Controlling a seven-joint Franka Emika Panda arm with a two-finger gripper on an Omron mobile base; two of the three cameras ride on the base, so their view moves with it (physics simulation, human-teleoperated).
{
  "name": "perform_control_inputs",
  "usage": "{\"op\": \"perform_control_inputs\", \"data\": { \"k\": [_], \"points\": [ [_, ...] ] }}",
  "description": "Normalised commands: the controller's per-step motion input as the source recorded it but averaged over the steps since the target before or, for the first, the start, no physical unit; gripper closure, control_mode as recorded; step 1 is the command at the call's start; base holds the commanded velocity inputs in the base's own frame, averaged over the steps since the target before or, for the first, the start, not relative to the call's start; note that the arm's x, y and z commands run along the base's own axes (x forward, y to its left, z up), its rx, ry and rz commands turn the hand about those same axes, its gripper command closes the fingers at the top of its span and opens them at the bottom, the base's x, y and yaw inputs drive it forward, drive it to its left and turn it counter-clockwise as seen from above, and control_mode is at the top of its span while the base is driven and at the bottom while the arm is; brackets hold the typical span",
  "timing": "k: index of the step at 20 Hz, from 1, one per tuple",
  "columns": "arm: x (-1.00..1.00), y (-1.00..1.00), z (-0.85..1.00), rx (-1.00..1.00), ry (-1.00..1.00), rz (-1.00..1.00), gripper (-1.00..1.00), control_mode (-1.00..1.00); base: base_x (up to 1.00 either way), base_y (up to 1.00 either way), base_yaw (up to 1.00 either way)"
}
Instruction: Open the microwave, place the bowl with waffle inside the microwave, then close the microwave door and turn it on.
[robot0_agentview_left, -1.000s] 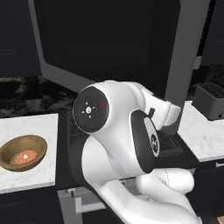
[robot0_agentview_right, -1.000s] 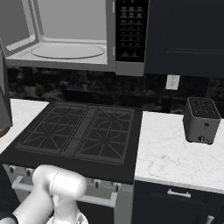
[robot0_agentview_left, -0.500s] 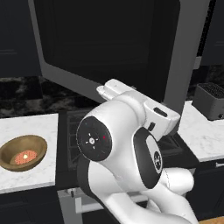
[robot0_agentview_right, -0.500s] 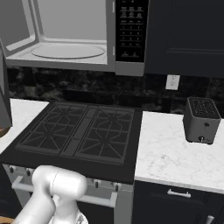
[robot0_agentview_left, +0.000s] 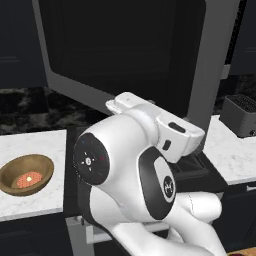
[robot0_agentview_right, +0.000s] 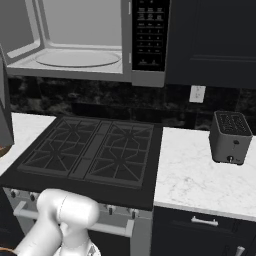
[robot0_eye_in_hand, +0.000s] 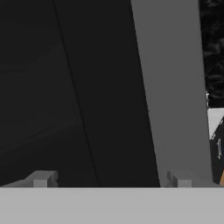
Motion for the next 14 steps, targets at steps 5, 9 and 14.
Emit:
{"op": "perform_control_inputs", "data": {
  "k": [5,9,14],
  "points": [
    [-0.75,0.0,0.03,-0.1,0.02,0.04,-1.0,-1.0,0.0,0.0,0.0],
    [-0.97,-0.21,-0.02,-0.02,-0.01,0.15,-1.0,-1.0,0.0,0.0,0.0],
    [-0.4,-0.75,0.0,0.13,-0.05,0.16,-1.0,-1.0,0.0,0.0,0.0]
  ]
}}
